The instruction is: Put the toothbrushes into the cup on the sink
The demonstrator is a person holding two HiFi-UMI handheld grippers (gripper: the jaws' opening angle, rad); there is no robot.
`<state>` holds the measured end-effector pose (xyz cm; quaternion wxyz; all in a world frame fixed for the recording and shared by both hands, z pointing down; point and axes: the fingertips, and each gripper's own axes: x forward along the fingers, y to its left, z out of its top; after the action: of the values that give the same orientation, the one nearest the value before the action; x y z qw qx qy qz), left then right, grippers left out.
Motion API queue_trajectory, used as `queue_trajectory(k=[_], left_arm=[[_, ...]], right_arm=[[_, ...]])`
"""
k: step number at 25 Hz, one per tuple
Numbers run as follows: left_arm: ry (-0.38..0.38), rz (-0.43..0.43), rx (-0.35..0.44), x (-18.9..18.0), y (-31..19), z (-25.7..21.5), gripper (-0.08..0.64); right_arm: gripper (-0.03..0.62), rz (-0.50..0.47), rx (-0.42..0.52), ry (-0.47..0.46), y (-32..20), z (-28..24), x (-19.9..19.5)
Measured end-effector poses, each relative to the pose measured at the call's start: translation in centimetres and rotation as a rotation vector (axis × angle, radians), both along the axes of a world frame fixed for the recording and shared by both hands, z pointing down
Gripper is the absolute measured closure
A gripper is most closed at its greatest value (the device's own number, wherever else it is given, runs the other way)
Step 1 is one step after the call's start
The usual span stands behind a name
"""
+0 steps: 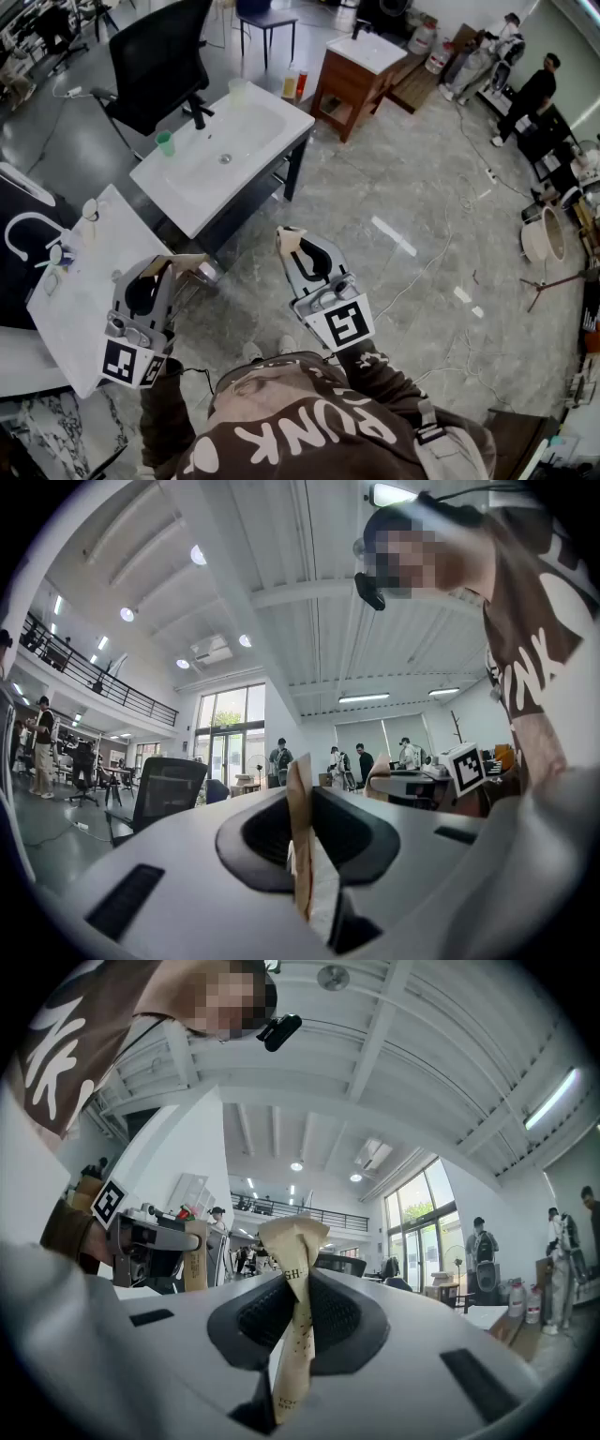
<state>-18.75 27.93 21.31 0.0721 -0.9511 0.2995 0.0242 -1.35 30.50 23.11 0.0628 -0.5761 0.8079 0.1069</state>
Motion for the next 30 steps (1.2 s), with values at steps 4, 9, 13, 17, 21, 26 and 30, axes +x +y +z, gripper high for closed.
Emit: queue_trajectory(k=[4,9,13,17,21,26,30], left_arm=[[0.003,-0.006,-0.003,-0.5,-0.2,0.2,0.508],[0.003,-0.004,-0.005,-1.3,-0.6,0.3,0.508],[0.005,-0.006,-0.004,-1.9,-0.9,0.4,0.508],[0.011,-0.002,-0.004,-2.6,-1.2,0.6,0.508],[0.017,0.004,0.002,-3.9,-1.7,0.7,0.508],[0.038,0.022,-0.001,-6.0,-2.5,1.1,0.508],[0.039,0.042,-0.016,-6.4,-3.5,1.6,0.508]], right_arm=[[0.551,-0.001,-0.001,0.003,-0.2,0.1,-0.4],[0.551,-0.01,0.0,-0.024,-0.6,0.0,-1.0],[0.549,-0.034,-0.013,-0.003,-0.8,0.4,-1.7],[0.549,-0.041,-0.014,0.017,-1.1,0.6,-2.6],[0.549,-0.034,-0.013,0.033,-1.6,0.6,-3.9],[0.549,-0.017,-0.015,0.031,-2.2,0.8,-6.2],[0.549,-0.012,-0.029,0.053,-2.5,0.9,-7.1]])
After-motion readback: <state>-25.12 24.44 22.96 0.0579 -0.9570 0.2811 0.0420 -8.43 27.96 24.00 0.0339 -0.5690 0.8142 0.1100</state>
